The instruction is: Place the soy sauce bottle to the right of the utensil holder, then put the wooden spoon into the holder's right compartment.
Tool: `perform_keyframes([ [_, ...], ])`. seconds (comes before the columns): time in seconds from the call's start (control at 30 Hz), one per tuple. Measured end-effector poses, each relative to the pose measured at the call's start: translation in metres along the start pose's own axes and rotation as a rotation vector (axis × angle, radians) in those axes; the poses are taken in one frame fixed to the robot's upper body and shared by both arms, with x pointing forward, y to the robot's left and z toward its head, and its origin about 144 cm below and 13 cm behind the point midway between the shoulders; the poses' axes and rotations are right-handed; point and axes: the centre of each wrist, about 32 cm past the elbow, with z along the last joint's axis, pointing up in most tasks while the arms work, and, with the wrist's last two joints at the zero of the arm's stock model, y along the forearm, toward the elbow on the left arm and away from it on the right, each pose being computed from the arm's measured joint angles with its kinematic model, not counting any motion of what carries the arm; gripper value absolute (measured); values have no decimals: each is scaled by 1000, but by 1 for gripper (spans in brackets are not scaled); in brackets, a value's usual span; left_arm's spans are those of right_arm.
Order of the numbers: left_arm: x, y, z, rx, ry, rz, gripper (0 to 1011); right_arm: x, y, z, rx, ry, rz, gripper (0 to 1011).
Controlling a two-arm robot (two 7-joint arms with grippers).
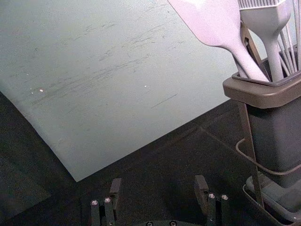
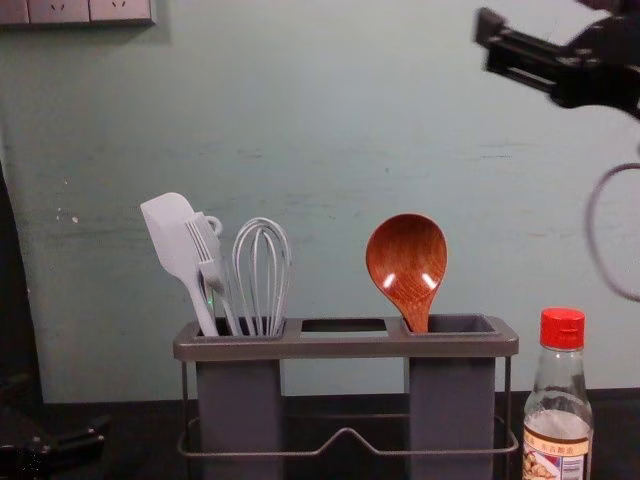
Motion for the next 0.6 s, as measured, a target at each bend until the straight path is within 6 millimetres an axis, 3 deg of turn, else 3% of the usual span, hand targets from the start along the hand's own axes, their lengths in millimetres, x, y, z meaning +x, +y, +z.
perform_keyframes([
  [0.5, 0, 0, 0, 0, 0, 0, 1000, 33, -35, -1, -111, -60, -84, 1002],
  [0.6, 0, 0, 0, 0, 0, 0, 1000, 38, -42, -3, -204, -52, -108, 1003],
])
